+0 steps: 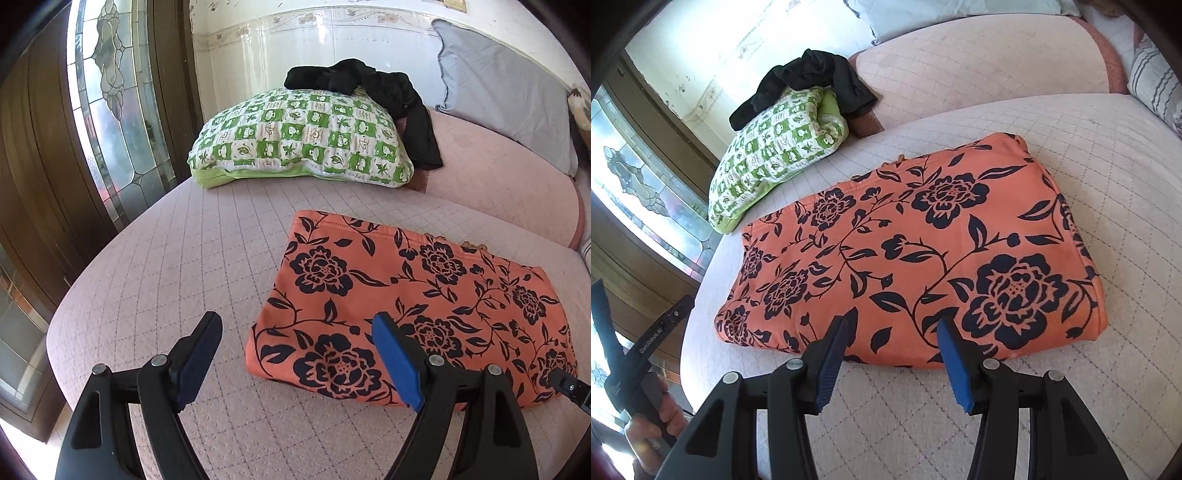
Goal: Fold small clothes
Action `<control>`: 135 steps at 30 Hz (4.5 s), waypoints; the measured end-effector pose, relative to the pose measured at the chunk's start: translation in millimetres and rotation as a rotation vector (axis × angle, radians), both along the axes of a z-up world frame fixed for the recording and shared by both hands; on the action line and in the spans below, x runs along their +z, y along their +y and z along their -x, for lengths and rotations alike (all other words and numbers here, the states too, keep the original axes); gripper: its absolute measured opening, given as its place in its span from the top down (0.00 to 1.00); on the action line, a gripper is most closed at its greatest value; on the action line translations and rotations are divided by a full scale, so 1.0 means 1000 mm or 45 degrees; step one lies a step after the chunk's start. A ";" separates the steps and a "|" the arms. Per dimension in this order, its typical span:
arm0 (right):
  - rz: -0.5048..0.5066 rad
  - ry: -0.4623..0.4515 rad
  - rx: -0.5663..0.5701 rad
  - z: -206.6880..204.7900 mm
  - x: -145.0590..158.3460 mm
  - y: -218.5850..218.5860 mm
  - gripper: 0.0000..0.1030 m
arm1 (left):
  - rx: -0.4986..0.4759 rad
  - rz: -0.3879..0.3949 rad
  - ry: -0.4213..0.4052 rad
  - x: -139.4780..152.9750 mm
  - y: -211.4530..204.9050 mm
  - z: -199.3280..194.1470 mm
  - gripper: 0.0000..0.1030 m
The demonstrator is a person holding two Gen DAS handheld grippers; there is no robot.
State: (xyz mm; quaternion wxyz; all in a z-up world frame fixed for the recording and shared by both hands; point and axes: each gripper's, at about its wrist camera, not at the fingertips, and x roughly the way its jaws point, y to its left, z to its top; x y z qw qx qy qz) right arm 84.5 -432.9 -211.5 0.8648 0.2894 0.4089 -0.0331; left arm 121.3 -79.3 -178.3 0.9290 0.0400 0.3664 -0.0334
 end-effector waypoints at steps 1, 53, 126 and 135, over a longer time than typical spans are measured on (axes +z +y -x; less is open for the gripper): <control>-0.003 0.001 0.000 -0.002 -0.001 0.000 0.47 | -0.002 -0.005 0.001 0.000 -0.001 -0.001 0.18; -0.429 0.022 -0.128 -0.020 -0.050 -0.024 0.18 | -0.014 0.426 0.474 -0.065 0.015 -0.015 0.61; -0.942 -0.157 -0.218 -0.018 -0.045 -0.123 0.26 | -0.854 0.185 0.174 -0.010 -0.143 0.025 0.17; -0.777 -0.124 -0.133 -0.049 -0.030 -0.085 0.17 | -0.443 0.345 0.502 -0.073 -0.091 -0.030 0.17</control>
